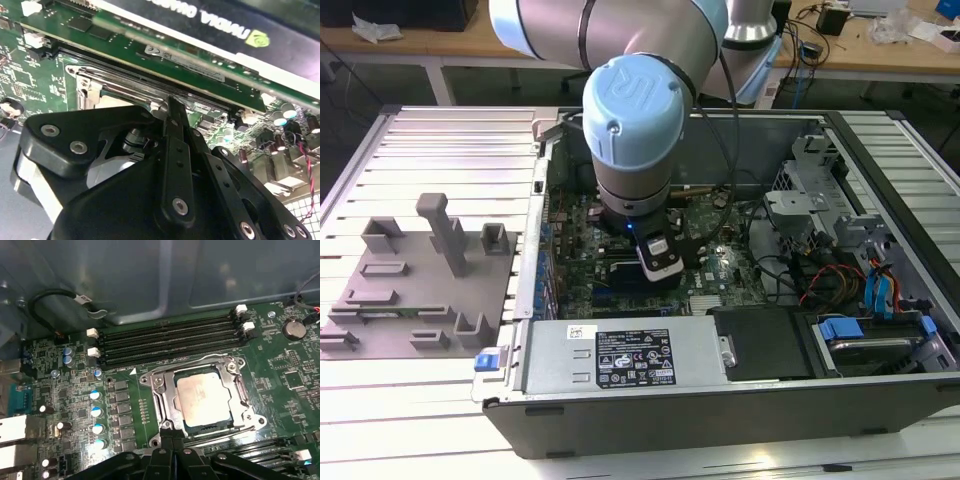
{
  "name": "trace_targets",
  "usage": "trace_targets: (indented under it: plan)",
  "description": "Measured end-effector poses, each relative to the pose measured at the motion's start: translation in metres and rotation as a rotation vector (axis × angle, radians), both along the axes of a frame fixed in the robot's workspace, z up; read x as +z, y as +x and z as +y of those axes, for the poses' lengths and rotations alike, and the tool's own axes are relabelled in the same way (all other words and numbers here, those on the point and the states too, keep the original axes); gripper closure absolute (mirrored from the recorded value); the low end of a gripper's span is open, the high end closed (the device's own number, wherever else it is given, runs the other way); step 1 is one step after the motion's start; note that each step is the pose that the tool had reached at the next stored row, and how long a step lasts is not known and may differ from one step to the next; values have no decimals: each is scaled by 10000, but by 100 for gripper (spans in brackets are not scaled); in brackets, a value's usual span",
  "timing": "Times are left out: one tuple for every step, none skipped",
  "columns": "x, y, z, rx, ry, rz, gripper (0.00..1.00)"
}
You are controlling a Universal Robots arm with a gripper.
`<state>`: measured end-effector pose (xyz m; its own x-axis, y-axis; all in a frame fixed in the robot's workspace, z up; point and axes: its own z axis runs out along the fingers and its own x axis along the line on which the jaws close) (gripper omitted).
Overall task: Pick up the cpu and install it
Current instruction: 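Install the second cpu locking lever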
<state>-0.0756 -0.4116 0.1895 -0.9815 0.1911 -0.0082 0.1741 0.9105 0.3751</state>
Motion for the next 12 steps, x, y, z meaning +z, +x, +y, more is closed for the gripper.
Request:
trace_targets:
  plan:
    - [-3, -13, 2, 1, 8, 2, 89]
    - [-9, -32, 5, -1, 20, -12, 89]
    - [-8, -44, 4, 1, 18, -11, 89]
    - [-6, -59, 3, 1, 12, -5, 89]
    - [-5, -73, 2, 0, 9, -5, 89]
    - [-5, -78, 3, 0, 9, -5, 89]
    - [-4, -80, 3, 1, 9, -5, 89]
    - [-2, -83, 3, 0, -2, -5, 89]
    - [-1, -84, 1, 1, -27, -4, 89]
    - [0, -84, -1, 2, -70, -4, 89]
    - [-1, -86, -5, 1, -130, -4, 89]
    - [-1, -87, -6, 0, -151, -3, 89]
